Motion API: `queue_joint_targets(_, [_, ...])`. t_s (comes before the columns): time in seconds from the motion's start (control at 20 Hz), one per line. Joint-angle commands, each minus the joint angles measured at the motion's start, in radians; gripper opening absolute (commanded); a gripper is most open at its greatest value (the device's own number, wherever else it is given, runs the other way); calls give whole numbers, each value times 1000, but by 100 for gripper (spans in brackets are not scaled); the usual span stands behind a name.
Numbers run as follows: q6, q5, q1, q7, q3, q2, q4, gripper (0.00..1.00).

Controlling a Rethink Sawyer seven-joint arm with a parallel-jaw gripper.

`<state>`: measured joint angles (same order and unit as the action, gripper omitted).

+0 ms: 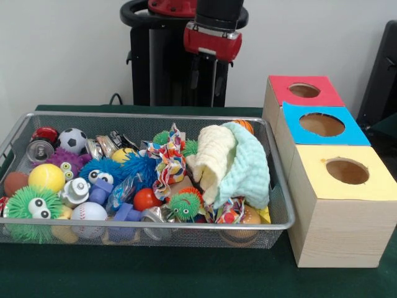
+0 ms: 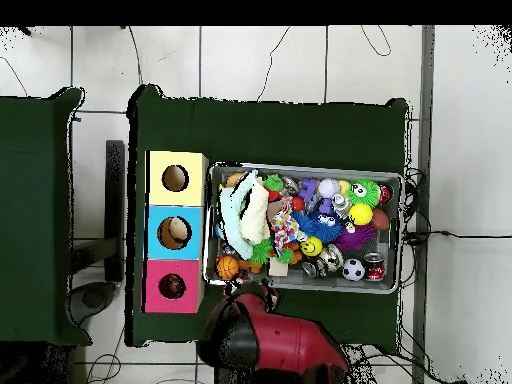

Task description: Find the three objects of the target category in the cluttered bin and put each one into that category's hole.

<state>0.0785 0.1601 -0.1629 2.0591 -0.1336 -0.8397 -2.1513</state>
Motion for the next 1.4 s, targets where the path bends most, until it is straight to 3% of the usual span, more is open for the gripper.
queue_joint_targets(0.05, [-16, 131, -115, -62, 179, 53, 111, 100])
queue_joint_targets(0.4, [27, 241, -254, -104, 274, 63, 142, 100])
queue_joint_targets(1.4, [144, 412, -485, -159, 466, 84, 203, 100])
